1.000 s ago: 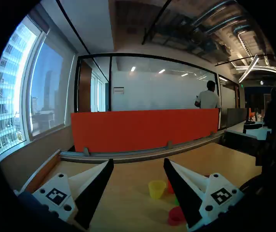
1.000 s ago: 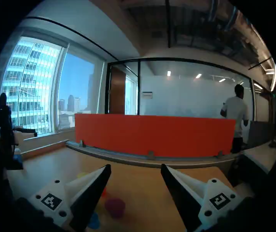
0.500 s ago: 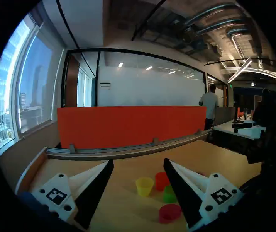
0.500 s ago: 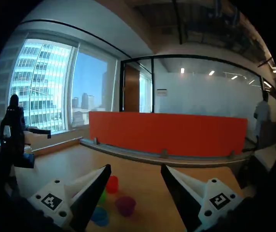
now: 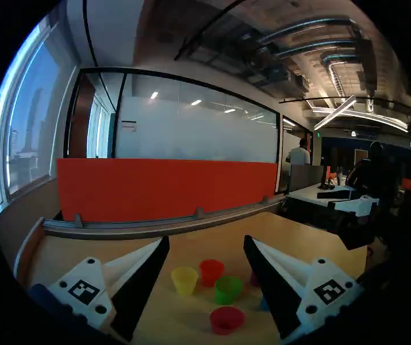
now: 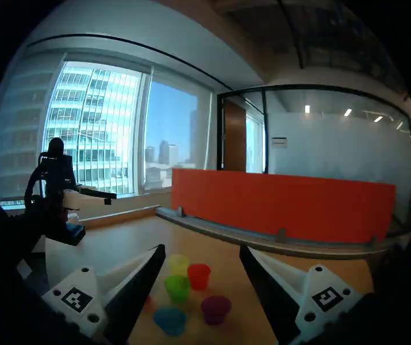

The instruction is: Pour water

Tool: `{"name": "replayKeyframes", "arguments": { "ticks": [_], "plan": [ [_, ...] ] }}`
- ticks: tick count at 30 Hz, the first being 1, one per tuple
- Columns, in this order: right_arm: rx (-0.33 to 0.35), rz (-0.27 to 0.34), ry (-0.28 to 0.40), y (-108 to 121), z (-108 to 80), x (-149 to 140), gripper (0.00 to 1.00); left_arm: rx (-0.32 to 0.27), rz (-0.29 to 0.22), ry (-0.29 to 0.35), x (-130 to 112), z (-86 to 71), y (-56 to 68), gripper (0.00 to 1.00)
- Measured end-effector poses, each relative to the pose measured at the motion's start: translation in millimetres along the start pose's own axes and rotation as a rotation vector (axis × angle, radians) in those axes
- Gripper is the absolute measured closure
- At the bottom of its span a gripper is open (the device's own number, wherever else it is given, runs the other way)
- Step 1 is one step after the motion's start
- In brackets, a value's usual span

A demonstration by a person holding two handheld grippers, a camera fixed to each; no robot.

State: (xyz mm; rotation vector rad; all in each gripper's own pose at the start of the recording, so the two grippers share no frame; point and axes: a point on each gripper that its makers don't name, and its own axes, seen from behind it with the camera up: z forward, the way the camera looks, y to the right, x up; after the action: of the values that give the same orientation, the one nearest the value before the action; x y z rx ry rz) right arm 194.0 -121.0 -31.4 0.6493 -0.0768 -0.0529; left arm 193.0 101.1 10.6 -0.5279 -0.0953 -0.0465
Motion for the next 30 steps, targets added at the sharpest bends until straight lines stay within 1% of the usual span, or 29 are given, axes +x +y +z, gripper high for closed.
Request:
{"name": "replayKeyframes", "arguments": {
  "ticks": [9,20,27,30],
  "plan": [
    [0.041,-0.008,-0.027,-9,-1.8,-4,0.00,-0.015,0.038,-0.034,-9,1.1,2.0,0.04],
    [0.077,-0.018,-0.111,-11,-6.6,-28,0.00,-0.059,0.054,-0.090,-24,-1.8,9.6,0.04],
    [0.102,-0.026,-0.162,-13,-10.5,-42,0.00,-0.095,0.045,-0.138,-37,-2.4,14.5,0.04],
    [0.106,-0.032,-0.176,-12,-11.0,-47,0.00,-0.103,0.049,-0.146,-40,-0.6,14.8,0.04]
  ]
}}
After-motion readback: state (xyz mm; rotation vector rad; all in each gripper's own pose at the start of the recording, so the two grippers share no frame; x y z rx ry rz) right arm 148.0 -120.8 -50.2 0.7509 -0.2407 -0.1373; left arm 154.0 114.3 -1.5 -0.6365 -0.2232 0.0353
